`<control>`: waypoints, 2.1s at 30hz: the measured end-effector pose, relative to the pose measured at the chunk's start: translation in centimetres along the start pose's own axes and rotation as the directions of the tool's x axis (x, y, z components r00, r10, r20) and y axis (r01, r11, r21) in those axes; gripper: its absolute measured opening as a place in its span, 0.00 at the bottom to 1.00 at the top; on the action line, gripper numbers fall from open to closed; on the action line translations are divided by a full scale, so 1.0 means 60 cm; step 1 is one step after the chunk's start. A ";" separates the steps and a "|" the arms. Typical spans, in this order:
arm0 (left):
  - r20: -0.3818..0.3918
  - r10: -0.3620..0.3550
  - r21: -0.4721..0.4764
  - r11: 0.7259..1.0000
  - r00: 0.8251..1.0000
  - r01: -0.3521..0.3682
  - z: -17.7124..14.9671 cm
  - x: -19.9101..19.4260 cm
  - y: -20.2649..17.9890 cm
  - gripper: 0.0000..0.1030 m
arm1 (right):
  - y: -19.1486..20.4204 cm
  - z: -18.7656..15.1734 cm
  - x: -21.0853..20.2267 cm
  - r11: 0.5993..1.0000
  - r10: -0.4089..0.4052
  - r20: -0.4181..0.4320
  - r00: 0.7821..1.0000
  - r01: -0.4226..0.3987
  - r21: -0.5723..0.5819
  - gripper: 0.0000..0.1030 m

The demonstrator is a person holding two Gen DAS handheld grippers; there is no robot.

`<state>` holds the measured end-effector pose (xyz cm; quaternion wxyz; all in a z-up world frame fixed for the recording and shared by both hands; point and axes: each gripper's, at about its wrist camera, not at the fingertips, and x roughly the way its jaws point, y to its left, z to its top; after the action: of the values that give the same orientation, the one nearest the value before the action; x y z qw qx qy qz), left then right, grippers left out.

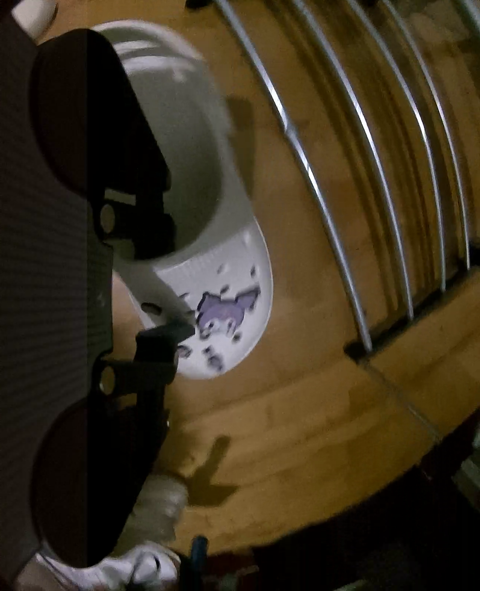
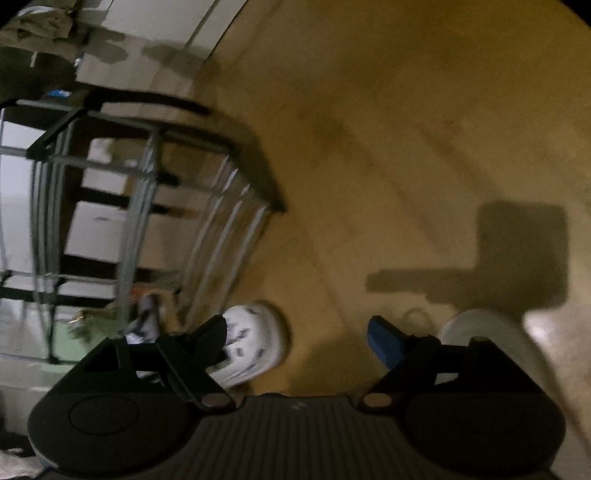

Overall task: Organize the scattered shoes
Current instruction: 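Carry the clog and lower it beside the fuzzy boots with the left tool, then grasp the second white clog with the right tool and lift it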

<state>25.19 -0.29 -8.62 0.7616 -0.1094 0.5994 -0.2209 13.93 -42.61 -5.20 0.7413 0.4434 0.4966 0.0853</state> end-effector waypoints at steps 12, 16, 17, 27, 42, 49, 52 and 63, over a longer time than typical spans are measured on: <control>0.028 -0.046 0.293 0.955 0.999 0.035 0.014 0.024 -0.215 0.21 | -0.048 -0.006 -0.100 0.977 -0.209 0.124 0.970 0.214 -0.026 0.82; 0.001 -0.062 0.472 0.880 0.998 0.054 0.019 0.057 -0.330 0.21 | -0.090 -0.023 -0.144 0.971 -0.240 0.158 0.958 0.239 0.024 0.82; -0.006 -0.054 0.520 0.853 0.999 0.049 0.016 0.073 -0.367 0.21 | -0.102 -0.028 -0.156 0.968 -0.252 0.167 0.953 0.249 0.038 0.82; 0.080 -0.010 0.555 0.831 0.997 -0.036 0.013 0.054 -0.438 0.67 | -0.155 -0.059 -0.193 0.956 -0.292 0.178 0.940 0.285 0.063 0.82; 0.172 0.134 0.246 0.954 0.976 -0.174 -0.047 -0.160 -0.240 0.92 | 0.188 0.029 0.072 0.417 -0.545 0.068 0.836 0.341 -0.842 0.83; 0.152 0.262 0.316 0.901 0.953 -0.298 -0.073 -0.154 -0.241 0.92 | 0.216 0.041 0.232 0.306 -0.644 0.026 0.765 0.288 -0.907 0.81; 0.171 0.261 0.316 0.899 0.950 -0.304 -0.084 -0.168 -0.238 0.92 | 0.209 0.025 0.290 0.107 -0.691 0.143 0.709 0.296 -0.949 0.73; 0.192 0.306 0.213 0.915 0.933 -0.344 -0.114 -0.234 -0.186 0.92 | 0.180 0.013 0.350 0.083 -0.700 0.117 0.704 0.243 -0.966 0.64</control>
<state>13.73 -2.84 6.56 0.8394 0.0693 0.5167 -0.1536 28.28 -24.74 -10.95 0.7200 -0.3039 0.5931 0.1933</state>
